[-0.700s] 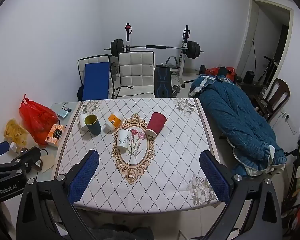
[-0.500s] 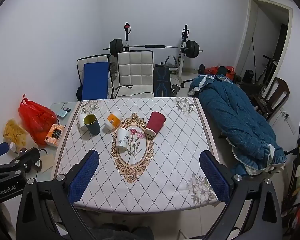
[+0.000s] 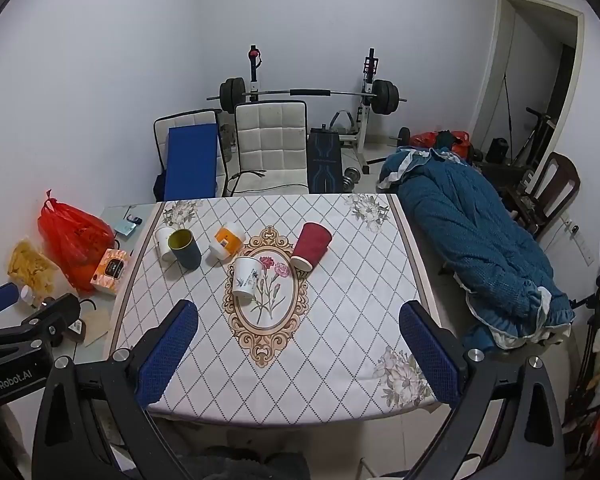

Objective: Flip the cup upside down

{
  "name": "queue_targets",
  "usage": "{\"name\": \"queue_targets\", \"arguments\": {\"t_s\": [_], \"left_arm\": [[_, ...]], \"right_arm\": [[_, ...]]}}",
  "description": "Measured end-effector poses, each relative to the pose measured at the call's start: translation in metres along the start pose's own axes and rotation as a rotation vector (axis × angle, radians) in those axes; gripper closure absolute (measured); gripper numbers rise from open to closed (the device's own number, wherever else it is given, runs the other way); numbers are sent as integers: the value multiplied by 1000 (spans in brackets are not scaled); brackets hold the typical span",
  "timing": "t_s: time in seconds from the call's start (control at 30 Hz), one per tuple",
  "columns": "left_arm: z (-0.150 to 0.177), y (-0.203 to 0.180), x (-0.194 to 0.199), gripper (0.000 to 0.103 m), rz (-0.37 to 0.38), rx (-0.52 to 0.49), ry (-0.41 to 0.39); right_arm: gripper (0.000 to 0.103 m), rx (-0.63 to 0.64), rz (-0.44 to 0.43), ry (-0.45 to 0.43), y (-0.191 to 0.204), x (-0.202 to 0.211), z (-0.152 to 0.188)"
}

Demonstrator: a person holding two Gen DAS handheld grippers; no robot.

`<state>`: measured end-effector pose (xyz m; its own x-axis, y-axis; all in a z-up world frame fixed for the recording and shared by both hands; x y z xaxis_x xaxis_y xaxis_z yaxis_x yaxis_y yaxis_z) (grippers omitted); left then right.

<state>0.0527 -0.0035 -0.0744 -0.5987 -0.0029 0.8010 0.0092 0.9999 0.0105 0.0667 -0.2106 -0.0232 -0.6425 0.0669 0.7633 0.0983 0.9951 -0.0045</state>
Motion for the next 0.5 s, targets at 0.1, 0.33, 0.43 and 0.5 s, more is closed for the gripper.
{"name": "queue_targets", "arguments": {"t_s": [0.1, 0.33, 0.43, 0.5], "left_arm": [[-7, -4, 4, 0, 5, 2, -5], [-7, -6, 7, 0, 6, 4, -6], [-9, -6, 9, 0, 5, 4, -10], [-9, -5, 9, 0, 5, 4, -11]], "right_arm": [[1, 3, 3, -3, -1, -1, 0], [1, 10, 15, -12, 1, 5, -7], [1, 7, 15, -15, 2, 5, -9], [1, 8, 16, -19, 3, 8, -10]]}}
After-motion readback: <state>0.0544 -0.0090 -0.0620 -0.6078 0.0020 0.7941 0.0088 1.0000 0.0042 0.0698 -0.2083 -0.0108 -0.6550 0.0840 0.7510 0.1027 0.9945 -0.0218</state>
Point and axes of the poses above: each gripper's, at about its wrist camera, not at the fingertips, and x roughly against the way its jaws point, y to its left, z to its underside, the point moved 9 cm from there along -x, roughly the way its jaws point, and after that the axes turned 1 degree about -y, right-handed, at the moved point
